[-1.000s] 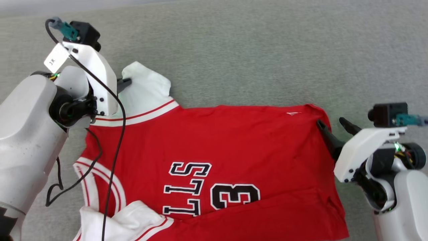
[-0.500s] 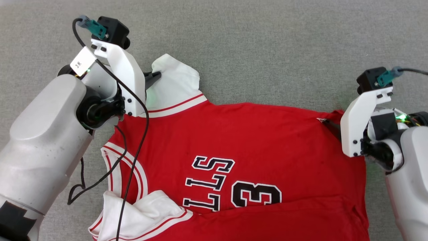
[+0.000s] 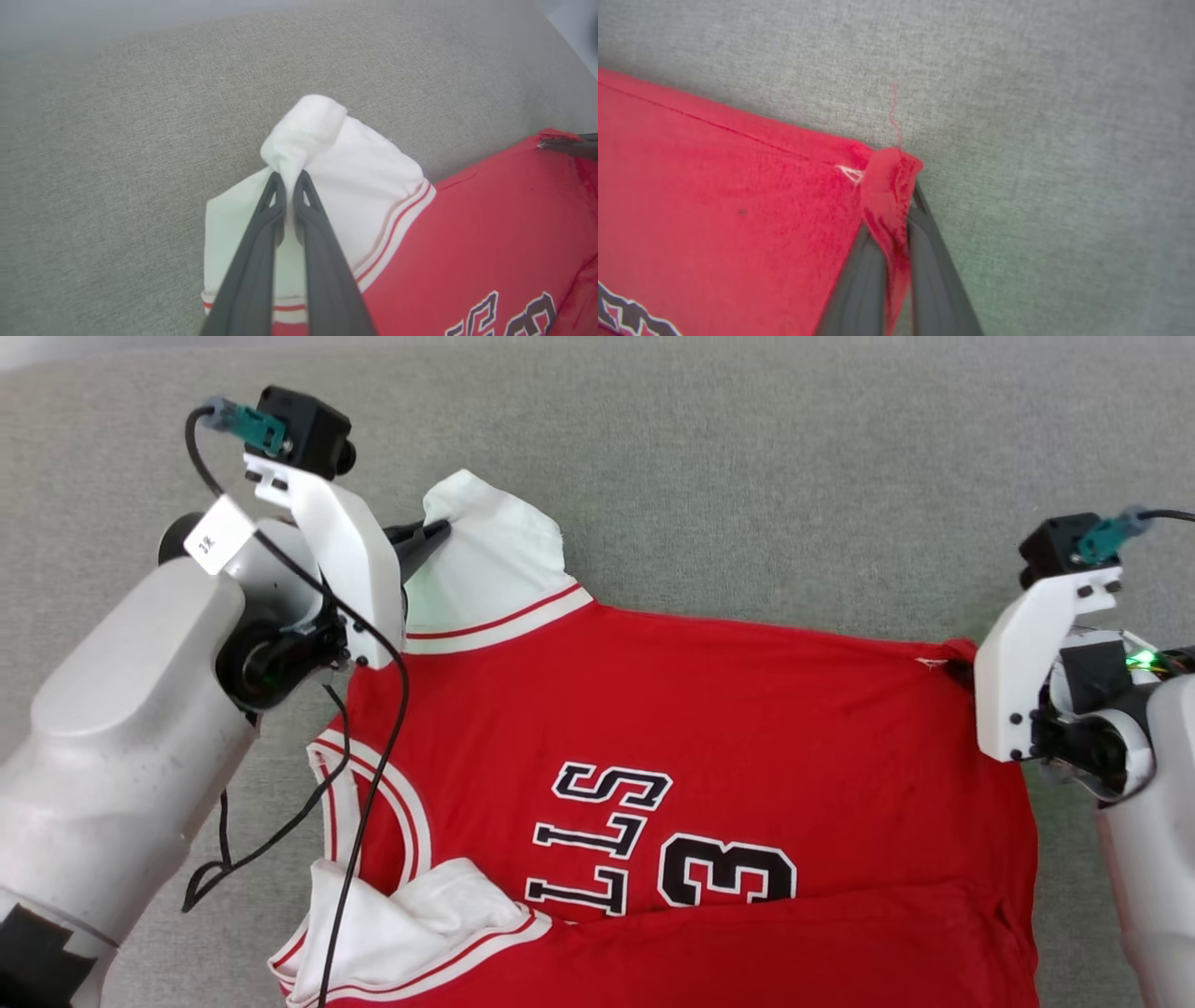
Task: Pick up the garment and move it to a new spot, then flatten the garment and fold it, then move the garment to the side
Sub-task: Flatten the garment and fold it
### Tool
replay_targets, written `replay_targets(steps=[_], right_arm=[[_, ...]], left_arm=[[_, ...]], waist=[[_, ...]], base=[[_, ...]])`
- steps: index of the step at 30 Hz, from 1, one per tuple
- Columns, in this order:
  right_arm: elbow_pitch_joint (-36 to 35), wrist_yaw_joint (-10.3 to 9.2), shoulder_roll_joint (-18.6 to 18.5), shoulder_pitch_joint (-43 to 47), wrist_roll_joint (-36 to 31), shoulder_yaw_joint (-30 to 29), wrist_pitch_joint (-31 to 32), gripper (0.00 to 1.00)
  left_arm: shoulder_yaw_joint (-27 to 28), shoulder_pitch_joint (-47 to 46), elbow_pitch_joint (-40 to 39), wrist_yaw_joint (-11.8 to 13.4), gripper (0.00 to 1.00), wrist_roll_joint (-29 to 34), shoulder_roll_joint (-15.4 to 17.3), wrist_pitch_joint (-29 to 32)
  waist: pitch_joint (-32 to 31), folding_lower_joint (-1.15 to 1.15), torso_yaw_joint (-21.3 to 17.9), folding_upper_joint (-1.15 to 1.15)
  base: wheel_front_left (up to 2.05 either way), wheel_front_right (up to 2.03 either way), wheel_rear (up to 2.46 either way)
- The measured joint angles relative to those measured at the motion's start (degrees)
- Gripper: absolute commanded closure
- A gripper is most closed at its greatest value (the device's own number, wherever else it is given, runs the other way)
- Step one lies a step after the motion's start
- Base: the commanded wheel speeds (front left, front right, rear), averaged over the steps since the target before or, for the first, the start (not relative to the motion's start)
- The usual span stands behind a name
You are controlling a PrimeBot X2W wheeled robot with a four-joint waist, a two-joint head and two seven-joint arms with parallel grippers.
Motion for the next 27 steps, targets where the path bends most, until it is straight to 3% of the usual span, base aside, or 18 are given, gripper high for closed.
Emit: replay_targets(steps=[7, 12, 19, 27], right_arm=[[-8.6, -0.01, -0.3, 7.4, -0.1, -3.4, -3.3, 1.0], [-14.2, -0.01, 0.9, 15.6, -0.7, -5.2, -3.5, 1.0], [-18.9, -0.01, 4.0, 26.2, -0.9, -7.5, -4.1, 1.0], [-19.7, -0.02, 7.3, 36.2, -0.5, -11.2, -5.9, 1.0]], left_arm=[[0.0, 5.8, -1.3, 0.2, 1.0, 0.5, 1.0, -6.8], [-0.3, 13.4, -4.4, 2.5, 1.0, 0.2, 2.7, -10.1], [-1.0, 25.2, -10.7, 7.8, 1.0, -0.5, 4.5, -14.4], [-2.7, 37.5, -17.3, 13.4, 1.0, -1.7, 5.8, -17.4]], waist=[[-4.1, 0.0, 1.3, 0.0], [-7.1, 0.0, 2.4, 0.0], [-10.8, -0.01, 3.6, 0.0], [-14.3, -0.01, 4.6, 0.0]], base=[[0.0, 0.0, 0.0], [0.0, 0.0, 0.0], [0.0, 0.0, 0.0], [0.0, 0.0, 0.0]])
